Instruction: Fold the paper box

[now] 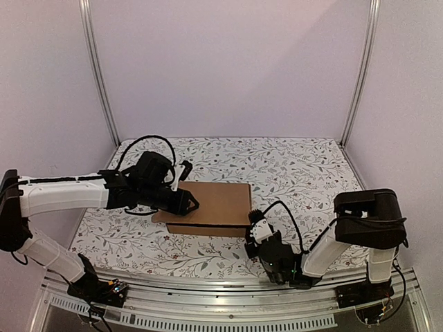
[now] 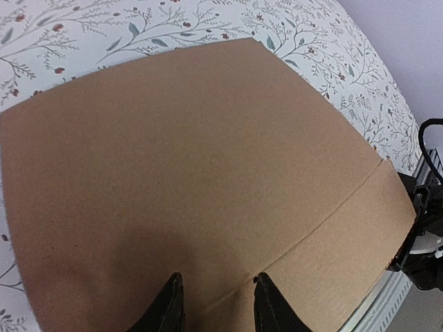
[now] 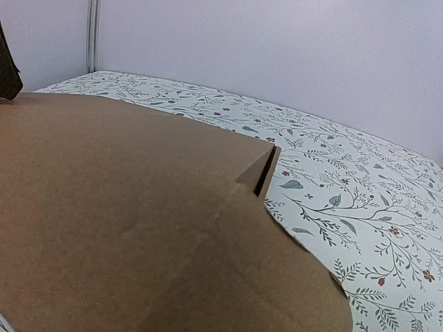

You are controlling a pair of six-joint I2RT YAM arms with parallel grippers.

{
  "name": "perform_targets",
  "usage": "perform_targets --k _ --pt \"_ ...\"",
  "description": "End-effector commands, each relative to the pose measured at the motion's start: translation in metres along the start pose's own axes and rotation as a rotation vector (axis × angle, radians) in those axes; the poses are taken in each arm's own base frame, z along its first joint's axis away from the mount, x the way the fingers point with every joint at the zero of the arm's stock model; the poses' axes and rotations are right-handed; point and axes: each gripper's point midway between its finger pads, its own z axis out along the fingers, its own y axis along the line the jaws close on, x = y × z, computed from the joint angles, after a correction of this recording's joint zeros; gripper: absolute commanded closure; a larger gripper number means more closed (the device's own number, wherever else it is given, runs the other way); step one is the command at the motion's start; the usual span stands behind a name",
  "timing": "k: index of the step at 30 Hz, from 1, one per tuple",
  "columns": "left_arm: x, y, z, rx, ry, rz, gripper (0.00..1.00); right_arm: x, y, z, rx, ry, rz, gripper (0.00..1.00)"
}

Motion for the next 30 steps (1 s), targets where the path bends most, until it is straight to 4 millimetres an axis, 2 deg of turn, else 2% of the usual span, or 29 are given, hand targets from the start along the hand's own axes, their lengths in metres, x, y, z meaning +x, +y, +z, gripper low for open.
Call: perform_targets --k 1,3,7,10,13,16,20,24,30 --pt "-0.001 0.001 0.007 0.029 -0.018 -0.041 0.67 0.031 0.004 -0.005 -0.072 0.089 -0.08 0.52" --pt "0.003 0.003 0.01 0.029 -0.011 -0.052 0.68 0.029 0.006 -0.007 -0.089 0.091 -0.07 0.43" --pt "0.01 0.005 0.015 0.031 0.001 -0.068 0.69 0.014 0.012 -0.016 -0.128 0.079 -0.057 0.19" --pt "0.015 0.007 0.018 0.027 0.013 -0.074 0.7 0.007 0.021 -0.025 -0.182 0.084 -0.075 0.11" --pt "0.019 0.009 0.02 0.021 0.021 -0.077 0.7 -0.004 0.029 -0.034 -0.26 0.101 -0.078 0.08" --pt "0.022 0.01 0.023 0.021 0.025 -0.079 0.71 -0.017 0.029 -0.043 -0.309 0.111 -0.067 0.01" --pt "0.027 0.012 0.028 0.023 0.038 -0.086 0.72 -0.035 0.029 -0.054 -0.377 0.121 -0.076 0.01" --pt "0.034 0.013 0.034 0.022 0.052 -0.09 0.73 -0.062 0.026 -0.06 -0.383 0.151 -0.12 0.01" --pt "0.049 0.016 0.044 -0.007 0.083 -0.076 0.74 -0.116 0.019 -0.062 -0.369 0.115 -0.098 0.01"
